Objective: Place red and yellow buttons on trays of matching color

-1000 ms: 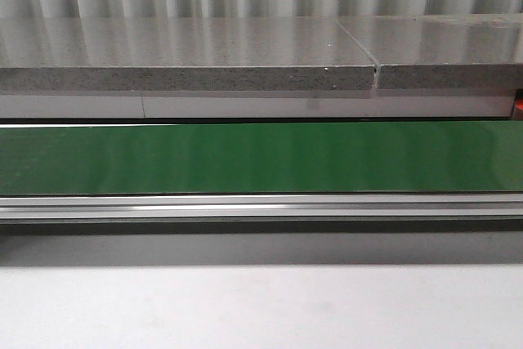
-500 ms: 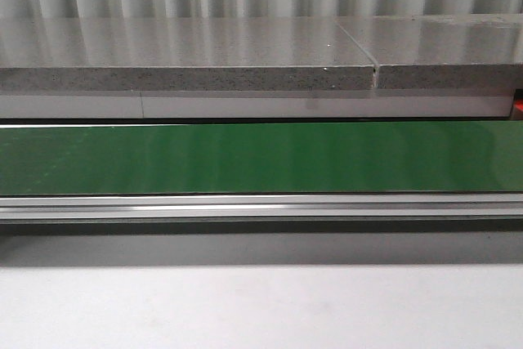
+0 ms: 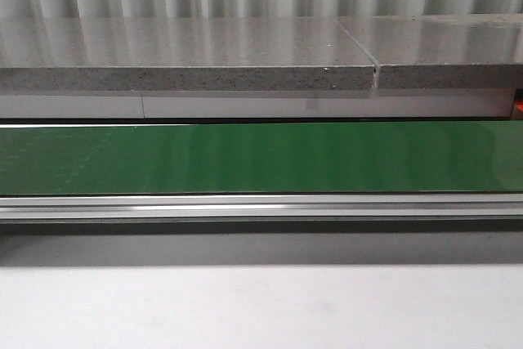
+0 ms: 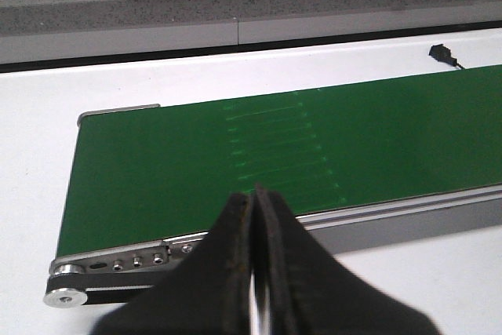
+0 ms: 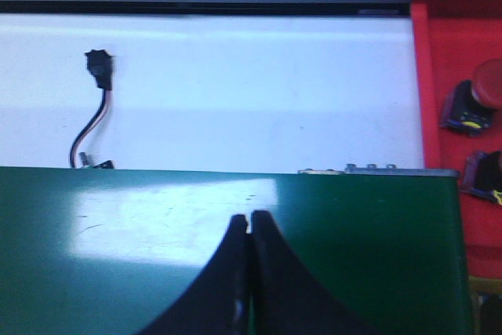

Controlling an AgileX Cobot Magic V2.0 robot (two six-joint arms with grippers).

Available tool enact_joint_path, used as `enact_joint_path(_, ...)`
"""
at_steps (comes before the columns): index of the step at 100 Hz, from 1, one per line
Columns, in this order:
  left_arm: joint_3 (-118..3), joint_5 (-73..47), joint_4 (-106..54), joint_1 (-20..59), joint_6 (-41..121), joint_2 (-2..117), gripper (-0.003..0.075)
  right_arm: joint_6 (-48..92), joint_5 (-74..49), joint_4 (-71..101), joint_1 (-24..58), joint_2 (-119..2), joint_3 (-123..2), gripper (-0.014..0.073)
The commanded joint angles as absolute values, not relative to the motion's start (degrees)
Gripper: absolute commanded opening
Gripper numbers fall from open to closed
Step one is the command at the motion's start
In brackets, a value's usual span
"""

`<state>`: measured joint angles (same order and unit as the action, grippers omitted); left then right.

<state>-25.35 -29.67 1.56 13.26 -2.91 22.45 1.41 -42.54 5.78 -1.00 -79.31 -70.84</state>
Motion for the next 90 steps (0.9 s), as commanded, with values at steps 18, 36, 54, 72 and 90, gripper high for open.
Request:
enact_joint_path(18,-26.85,-25.60,1.41,13.73,-3.01,22.82,-0.0020,1.90,-34.50,7.17,1.22,-72.57,-68.64,-0.0072)
enact_joint_path(36,-26.85,-25.60,1.41,13.73,-3.01,22.82,-0.0020,1.90,-27.42,7.23,1.22,-67.63,-62.52,-0.0072)
enact_joint_path(54,-26.85,-25.60,1.41,13.73,-3.01,22.82,-0.0020,1.90,-23.07,7.19,1.22,-62.37,-57.89,-0.0072)
enact_joint_path(72,-26.85,-25.60,1.41,13.73,-3.01,22.82,-0.0020,1.92,-18.17,6.66,1.22,-55.11,-52.15,-0.0071)
enact_joint_path(90,-26.85,-25.60,1.41,13.73,-3.01,22.82,-0.0020,1.92,-11.05,6.66,1.22,-48.44,-45.32,-0.0071)
